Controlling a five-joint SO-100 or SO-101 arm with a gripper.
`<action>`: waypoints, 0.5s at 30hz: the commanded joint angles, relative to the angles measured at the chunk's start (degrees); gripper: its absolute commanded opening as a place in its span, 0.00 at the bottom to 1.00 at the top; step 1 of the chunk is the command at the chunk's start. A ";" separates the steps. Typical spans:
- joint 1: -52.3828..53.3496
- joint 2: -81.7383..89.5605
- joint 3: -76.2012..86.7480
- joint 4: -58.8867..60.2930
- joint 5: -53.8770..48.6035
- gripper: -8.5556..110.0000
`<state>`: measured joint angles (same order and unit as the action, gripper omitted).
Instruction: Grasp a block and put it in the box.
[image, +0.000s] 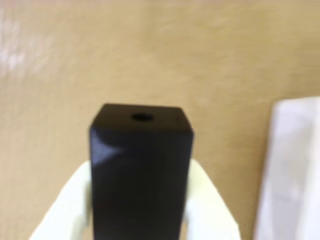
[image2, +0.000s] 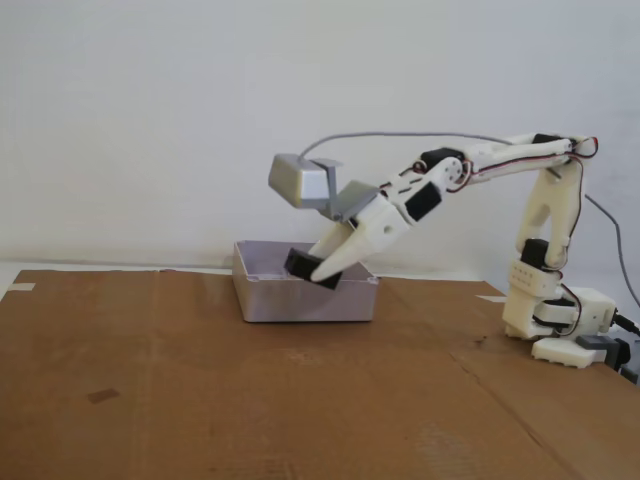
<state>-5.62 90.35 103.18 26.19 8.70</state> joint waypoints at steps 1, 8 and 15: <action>4.57 10.02 -3.96 -1.14 -0.44 0.13; 12.83 11.07 -3.87 -1.14 -0.44 0.13; 19.86 10.28 -3.69 -1.14 -0.44 0.13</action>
<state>11.07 93.69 103.18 26.19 8.70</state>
